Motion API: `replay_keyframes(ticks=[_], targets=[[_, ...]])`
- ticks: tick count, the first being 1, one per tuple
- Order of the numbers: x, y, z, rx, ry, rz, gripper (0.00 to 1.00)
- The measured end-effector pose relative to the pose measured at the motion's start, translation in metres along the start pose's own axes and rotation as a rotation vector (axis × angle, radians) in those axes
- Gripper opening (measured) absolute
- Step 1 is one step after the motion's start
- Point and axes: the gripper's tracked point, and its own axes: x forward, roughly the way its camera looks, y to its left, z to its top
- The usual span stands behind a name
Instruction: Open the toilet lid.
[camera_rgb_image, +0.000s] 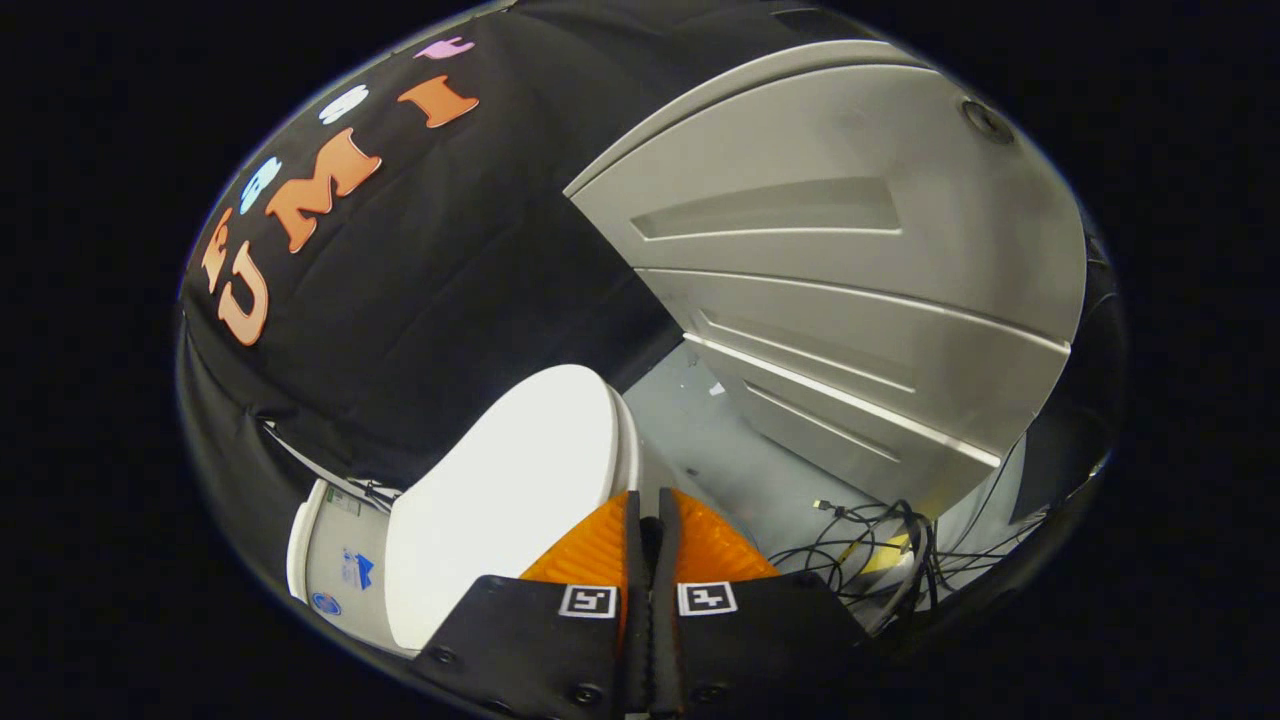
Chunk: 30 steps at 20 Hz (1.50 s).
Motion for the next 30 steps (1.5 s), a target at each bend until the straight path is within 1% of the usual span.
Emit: replay_keyframes(ticks=[1,4,7,10,14,17,18,23,27,30], targets=[[0.002,-0.002,0.001,-0.008,-0.019,0.005,0.08],[-0.004,0.005,-0.002,0.0,-0.015,0.042,0.08],[-0.008,0.005,-0.001,0.017,-0.031,0.045,0.08],[-0.012,0.01,0.001,0.002,-0.054,0.046,0.08],[-0.025,0.024,0.014,-0.055,-0.12,0.053,0.07],[-0.025,0.04,0.036,-0.127,-0.224,0.056,0.08],[-0.032,0.046,0.04,-0.148,-0.244,0.063,0.08],[-0.055,0.083,0.061,-0.217,-0.301,0.121,0.07],[-0.067,0.114,0.073,-0.324,-0.356,0.159,0.07],[-0.079,0.137,0.08,-0.327,-0.376,0.206,0.07]])
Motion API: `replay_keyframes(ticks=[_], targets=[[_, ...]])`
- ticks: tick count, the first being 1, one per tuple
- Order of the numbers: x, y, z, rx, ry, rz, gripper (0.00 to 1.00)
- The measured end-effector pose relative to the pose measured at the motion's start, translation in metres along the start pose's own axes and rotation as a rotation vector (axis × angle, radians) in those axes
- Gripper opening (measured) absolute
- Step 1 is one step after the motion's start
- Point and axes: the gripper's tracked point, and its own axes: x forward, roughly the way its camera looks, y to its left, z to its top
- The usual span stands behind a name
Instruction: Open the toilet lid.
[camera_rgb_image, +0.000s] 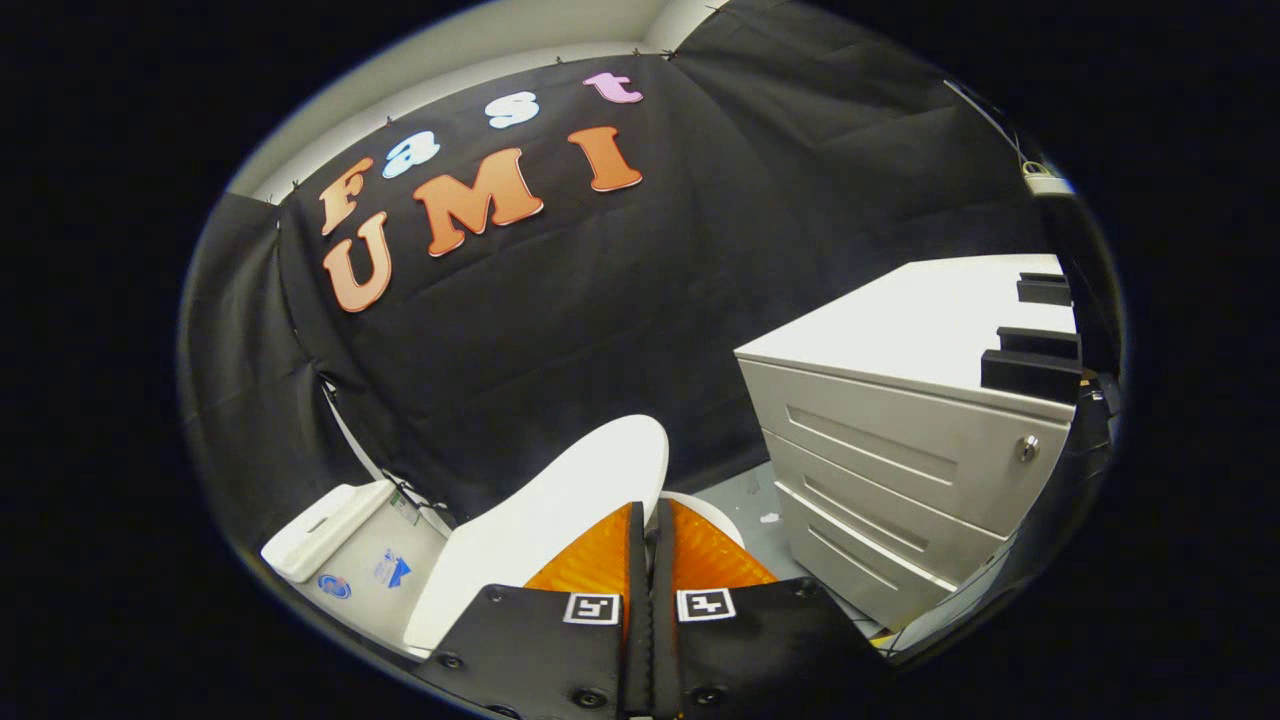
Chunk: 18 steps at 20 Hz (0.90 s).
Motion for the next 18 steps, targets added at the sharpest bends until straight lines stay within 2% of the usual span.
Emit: replay_keyframes(ticks=[7,12,18], targets=[[-0.004,0.026,0.024,0.041,-0.015,0.052,0.07],[0.001,0.039,0.031,-0.087,-0.039,0.067,0.07],[0.01,0.002,-0.001,-0.203,0.031,0.01,0.07]])
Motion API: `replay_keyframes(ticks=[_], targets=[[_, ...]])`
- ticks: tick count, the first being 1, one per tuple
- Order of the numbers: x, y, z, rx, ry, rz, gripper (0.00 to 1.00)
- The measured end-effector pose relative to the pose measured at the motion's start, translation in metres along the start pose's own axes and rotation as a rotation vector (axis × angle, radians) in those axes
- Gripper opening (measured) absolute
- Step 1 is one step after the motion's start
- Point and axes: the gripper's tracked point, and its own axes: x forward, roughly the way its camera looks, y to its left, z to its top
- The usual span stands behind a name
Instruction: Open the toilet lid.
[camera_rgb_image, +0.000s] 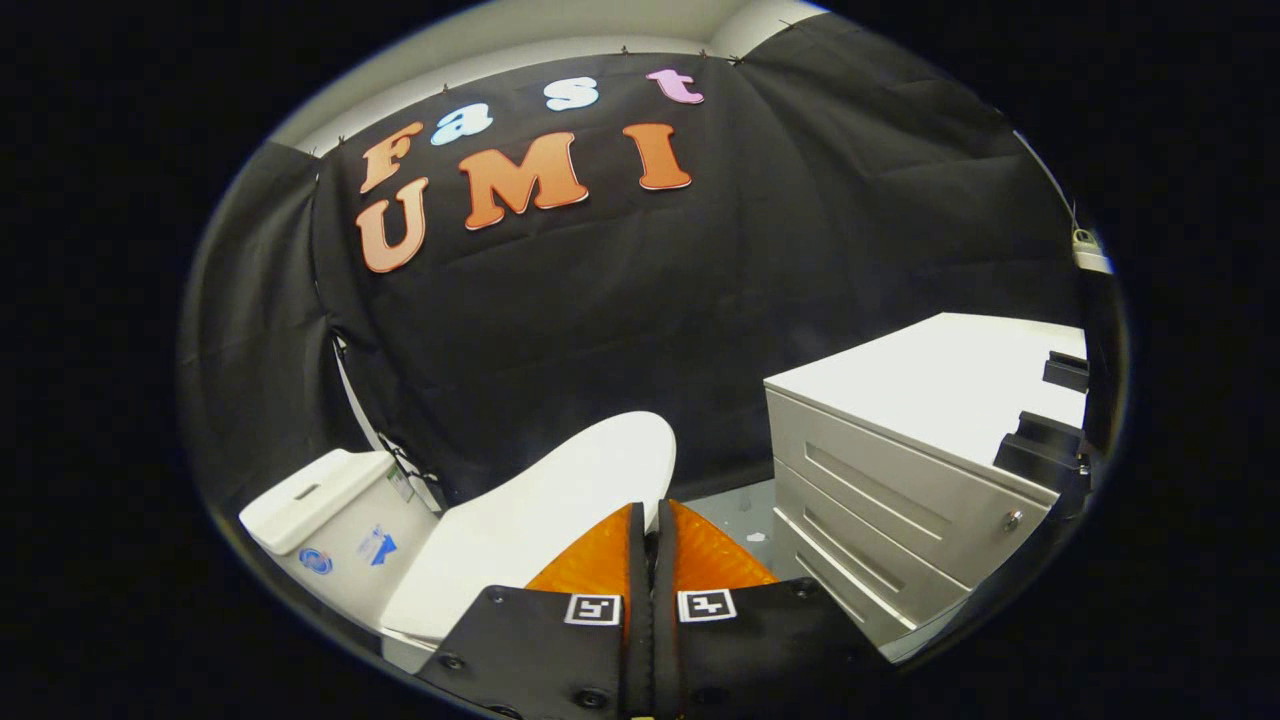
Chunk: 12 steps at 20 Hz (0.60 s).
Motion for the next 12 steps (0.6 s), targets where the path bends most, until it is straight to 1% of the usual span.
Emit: replay_keyframes(ticks=[4,5,8,12], targets=[[-0.001,-0.017,-0.029,-0.081,0.023,-0.023,0.07],[-0.001,-0.021,-0.036,-0.075,0.022,-0.032,0.07],[0.001,-0.031,-0.05,-0.001,0.032,-0.058,0.07],[-0.001,-0.029,-0.049,-0.018,0.024,-0.045,0.07]])
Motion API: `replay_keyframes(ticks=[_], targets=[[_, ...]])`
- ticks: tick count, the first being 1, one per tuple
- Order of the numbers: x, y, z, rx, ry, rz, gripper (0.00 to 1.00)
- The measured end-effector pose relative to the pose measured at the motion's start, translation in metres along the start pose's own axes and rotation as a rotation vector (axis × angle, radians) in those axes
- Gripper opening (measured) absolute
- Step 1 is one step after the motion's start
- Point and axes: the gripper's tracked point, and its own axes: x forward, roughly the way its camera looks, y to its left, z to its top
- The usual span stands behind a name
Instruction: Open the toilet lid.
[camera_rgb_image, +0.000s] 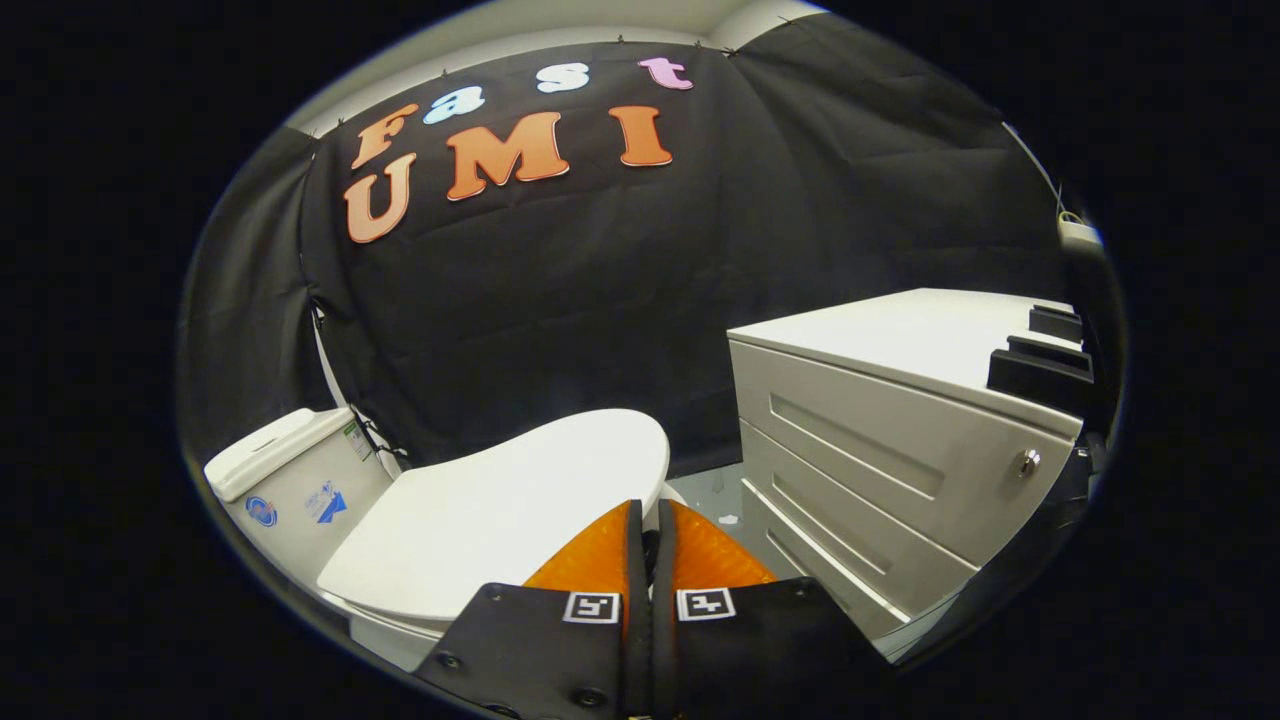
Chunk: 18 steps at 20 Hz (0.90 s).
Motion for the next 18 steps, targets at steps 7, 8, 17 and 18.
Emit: replay_keyframes(ticks=[7,8,17,18], targets=[[0.001,-0.002,-0.001,0.011,0.005,0.012,0.07],[0.0,-0.001,0.0,0.005,0.002,0.012,0.07],[0.0,0.004,0.008,0.021,-0.001,0.012,0.07],[-0.002,0.01,0.016,0.026,-0.011,0.017,0.07]])
